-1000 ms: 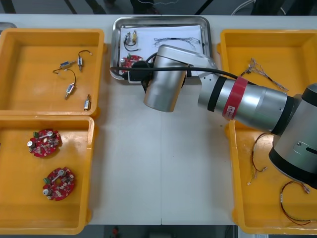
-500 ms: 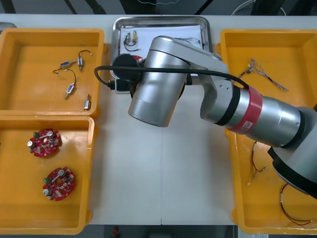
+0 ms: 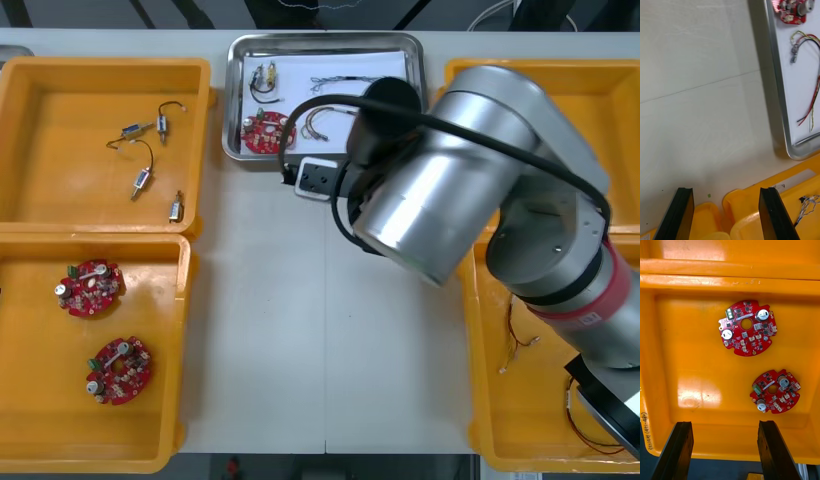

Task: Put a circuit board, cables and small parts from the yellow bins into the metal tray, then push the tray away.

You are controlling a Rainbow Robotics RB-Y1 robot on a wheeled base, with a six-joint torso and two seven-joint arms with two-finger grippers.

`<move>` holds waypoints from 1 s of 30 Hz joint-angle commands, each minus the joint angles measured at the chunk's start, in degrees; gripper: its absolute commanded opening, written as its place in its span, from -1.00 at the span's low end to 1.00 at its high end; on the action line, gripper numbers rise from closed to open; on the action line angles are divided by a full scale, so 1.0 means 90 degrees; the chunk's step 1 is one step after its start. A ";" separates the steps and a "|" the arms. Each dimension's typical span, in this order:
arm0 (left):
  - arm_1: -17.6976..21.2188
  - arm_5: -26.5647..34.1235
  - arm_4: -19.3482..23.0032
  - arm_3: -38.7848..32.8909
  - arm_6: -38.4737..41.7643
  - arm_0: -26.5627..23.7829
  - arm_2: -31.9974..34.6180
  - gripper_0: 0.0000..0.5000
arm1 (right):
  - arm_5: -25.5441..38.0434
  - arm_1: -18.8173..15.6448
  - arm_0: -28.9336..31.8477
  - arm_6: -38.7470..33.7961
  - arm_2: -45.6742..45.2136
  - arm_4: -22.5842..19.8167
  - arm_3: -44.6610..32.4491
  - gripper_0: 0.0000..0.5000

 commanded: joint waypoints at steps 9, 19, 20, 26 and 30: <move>0.0245 0.0037 0.0046 -0.0163 -0.0518 0.0135 0.0183 1.00 | 0.0026 -0.0472 0.1352 -0.2161 -0.2048 -0.0150 -0.1333 1.00; 0.0245 0.0037 0.0046 -0.0163 -0.0518 0.0135 0.0183 1.00 | 0.0026 -0.1253 0.2387 -0.3401 -0.3513 -0.1243 -0.1948 1.00; 0.0245 0.0037 0.0046 -0.0163 -0.0518 0.0135 0.0183 1.00 | 0.0026 -0.1283 0.2445 -0.3401 -0.3620 -0.1312 -0.1977 1.00; 0.0245 0.0037 0.0046 -0.0163 -0.0518 0.0135 0.0183 1.00 | 0.0026 -0.1546 0.3158 -0.3372 -0.4938 -0.2005 -0.2172 1.00; 0.0245 0.0037 0.0046 -0.0163 -0.0518 0.0135 0.0183 1.00 | 0.0026 -0.1752 0.3559 -0.3333 -0.5671 -0.2425 -0.2055 1.00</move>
